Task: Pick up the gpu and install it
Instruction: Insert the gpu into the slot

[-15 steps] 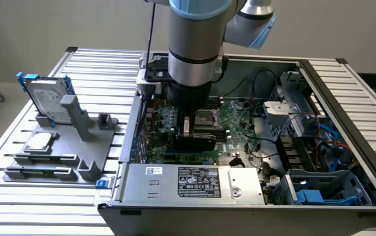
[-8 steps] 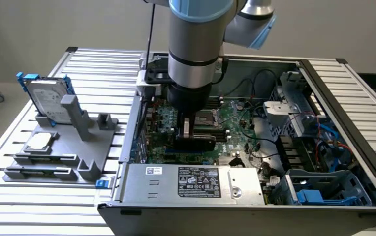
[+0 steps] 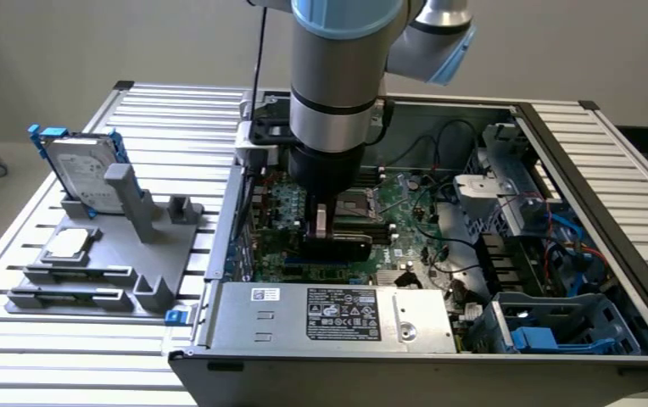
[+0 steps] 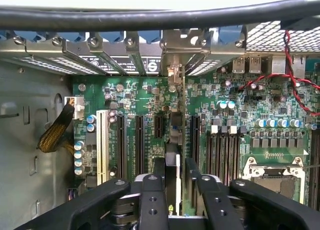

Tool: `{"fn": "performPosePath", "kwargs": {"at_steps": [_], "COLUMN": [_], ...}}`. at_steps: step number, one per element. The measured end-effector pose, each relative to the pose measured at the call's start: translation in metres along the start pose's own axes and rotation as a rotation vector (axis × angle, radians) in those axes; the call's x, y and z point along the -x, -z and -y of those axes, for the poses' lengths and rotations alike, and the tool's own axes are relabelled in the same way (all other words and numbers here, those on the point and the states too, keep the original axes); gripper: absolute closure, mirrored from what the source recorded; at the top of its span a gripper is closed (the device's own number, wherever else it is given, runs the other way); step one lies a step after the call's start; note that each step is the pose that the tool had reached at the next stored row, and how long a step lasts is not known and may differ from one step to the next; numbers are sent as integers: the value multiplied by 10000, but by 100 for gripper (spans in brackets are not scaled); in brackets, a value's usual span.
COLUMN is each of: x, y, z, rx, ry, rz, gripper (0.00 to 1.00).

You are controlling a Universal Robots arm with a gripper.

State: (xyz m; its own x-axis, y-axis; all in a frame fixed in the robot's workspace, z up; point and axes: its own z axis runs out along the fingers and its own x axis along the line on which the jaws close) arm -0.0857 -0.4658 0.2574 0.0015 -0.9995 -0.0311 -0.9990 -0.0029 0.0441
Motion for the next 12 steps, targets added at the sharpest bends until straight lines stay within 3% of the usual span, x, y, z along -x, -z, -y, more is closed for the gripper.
{"fn": "performPosePath", "kwargs": {"at_steps": [1, 5, 12], "x": [0, 1, 9], "y": [0, 49, 312], "z": [0, -1, 2], "rx": [6, 45, 110], "ry": [0, -1, -3], "rz": [1, 2, 0], "gripper": [65, 65, 65]}}
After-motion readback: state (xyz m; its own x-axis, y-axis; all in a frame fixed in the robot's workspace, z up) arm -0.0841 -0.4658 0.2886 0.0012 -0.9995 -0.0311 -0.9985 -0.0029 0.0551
